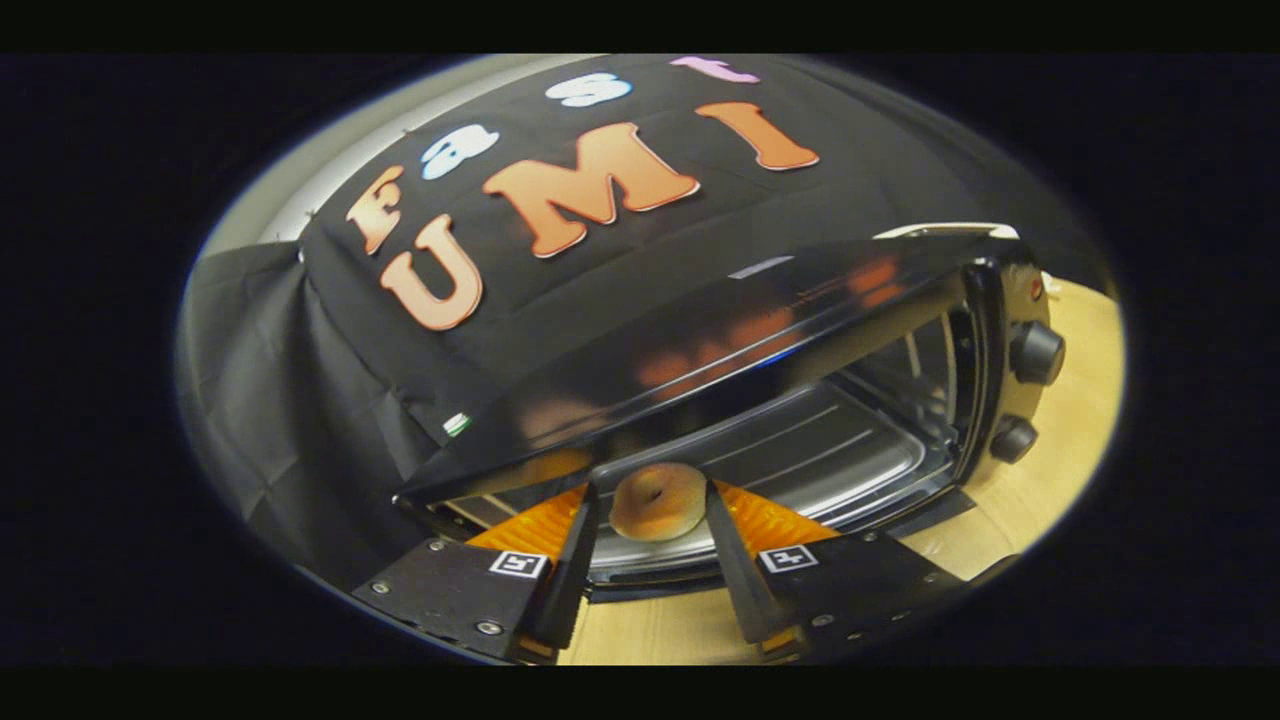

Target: Open the toaster oven, put the food inside, and close the toaster oven door.

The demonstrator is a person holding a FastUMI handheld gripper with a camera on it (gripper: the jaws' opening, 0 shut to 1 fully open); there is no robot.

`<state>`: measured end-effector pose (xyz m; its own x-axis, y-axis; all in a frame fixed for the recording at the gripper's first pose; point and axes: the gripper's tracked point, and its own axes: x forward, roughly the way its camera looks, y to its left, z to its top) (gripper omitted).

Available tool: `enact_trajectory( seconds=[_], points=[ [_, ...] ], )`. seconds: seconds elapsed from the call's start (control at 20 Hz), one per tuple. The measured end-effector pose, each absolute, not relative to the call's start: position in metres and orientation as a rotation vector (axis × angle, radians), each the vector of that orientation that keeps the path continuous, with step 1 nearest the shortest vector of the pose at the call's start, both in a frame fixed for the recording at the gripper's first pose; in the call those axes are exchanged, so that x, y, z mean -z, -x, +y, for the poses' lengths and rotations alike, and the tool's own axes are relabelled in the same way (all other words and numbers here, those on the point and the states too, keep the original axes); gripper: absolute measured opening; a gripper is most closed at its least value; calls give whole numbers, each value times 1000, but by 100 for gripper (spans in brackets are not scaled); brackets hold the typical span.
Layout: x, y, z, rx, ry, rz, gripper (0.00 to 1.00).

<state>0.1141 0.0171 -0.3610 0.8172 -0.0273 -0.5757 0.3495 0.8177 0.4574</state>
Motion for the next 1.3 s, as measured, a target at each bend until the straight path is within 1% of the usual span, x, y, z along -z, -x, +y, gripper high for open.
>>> enact_trajectory(
  seconds=[0.05,0.1,0.25,0.3,0.65,0.9,1.3],
  points=[
    [360,-106,17,208,-558,608,63],
    [359,-95,17,203,-537,633,69],
    [348,-64,26,165,-450,696,80],
    [344,-53,26,158,-405,706,81],
    [335,18,34,114,-252,788,88],
    [350,68,35,111,-183,856,90],
    [379,116,32,147,-154,947,90]
  ],
)
